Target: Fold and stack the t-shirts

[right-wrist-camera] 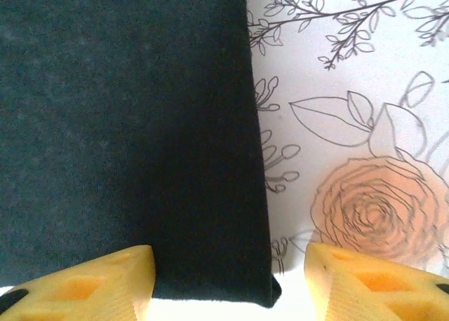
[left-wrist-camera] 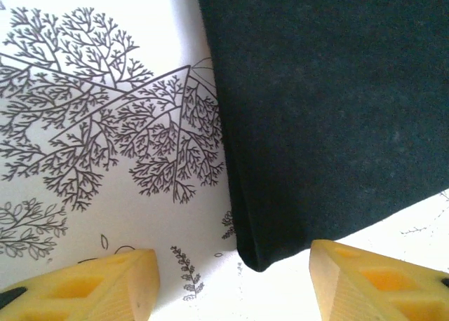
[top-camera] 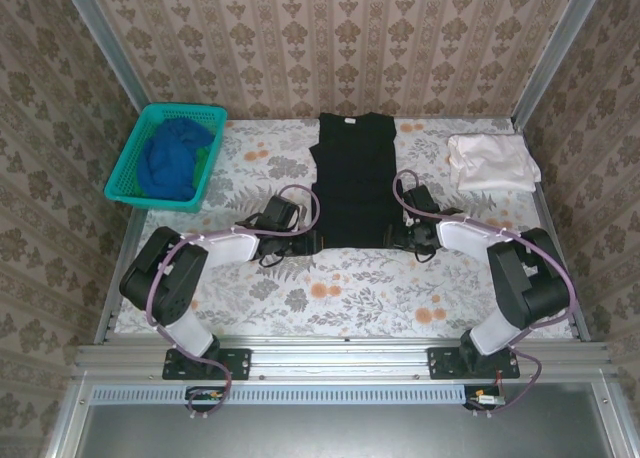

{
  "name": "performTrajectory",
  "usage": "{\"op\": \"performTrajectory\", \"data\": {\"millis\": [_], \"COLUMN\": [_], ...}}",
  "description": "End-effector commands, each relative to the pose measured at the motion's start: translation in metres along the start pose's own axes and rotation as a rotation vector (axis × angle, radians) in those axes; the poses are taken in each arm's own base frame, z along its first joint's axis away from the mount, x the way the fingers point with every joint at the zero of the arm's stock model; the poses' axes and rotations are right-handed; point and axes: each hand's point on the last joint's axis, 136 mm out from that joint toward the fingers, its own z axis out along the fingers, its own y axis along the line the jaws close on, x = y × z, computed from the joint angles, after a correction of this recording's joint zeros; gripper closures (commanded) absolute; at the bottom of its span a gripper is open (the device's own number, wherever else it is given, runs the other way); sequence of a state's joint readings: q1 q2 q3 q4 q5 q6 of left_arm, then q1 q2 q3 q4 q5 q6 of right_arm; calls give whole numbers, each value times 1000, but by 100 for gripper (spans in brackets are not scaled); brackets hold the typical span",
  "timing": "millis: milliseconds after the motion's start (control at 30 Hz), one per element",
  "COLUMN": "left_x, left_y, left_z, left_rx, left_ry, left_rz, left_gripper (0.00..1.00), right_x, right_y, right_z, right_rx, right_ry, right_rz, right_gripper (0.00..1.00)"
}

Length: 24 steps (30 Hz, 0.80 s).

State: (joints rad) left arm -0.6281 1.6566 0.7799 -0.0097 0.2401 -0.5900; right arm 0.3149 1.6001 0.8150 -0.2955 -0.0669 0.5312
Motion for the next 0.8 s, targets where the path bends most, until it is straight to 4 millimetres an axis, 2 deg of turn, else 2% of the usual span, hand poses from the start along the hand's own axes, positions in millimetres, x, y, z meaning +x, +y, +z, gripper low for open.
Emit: {"op": "performTrajectory", "data": {"millis": [0, 133, 267, 400, 500, 600, 700, 767], "left_x": [-3, -4, -3, -6, -8, -4, 6, 18], "left_y": [-19, -39, -56, -66, -72, -75, -72, -67], "left_z": [25, 31, 34, 34, 34, 28, 13, 0], "left_rx": [70, 122, 150, 167, 188, 201, 203, 194], "left_ry": [-8, -7, -1, -11, -4, 0, -1, 10], "left_rz": [2, 17, 39, 55, 63, 64, 55, 47], "left_gripper": [46, 55, 56, 62, 73, 88, 99, 100], "right_x": [-6, -7, -5, -2, 0, 3, 9, 17], "right_y": [11, 16, 19, 18, 22, 23, 20, 18], "right_z": [9, 16, 19, 14, 7, -4, -21, -36], "right_rx": [-67, -98, -111, -80, -58, -35, -26, -23], "right_ry": [-18, -21, -8, -3, -7, -18, -34, -43], "right_rz": [31, 47, 54, 44, 22, 10, 8, 2], "right_gripper": [41, 45, 59, 70, 77, 85, 89, 92]}}
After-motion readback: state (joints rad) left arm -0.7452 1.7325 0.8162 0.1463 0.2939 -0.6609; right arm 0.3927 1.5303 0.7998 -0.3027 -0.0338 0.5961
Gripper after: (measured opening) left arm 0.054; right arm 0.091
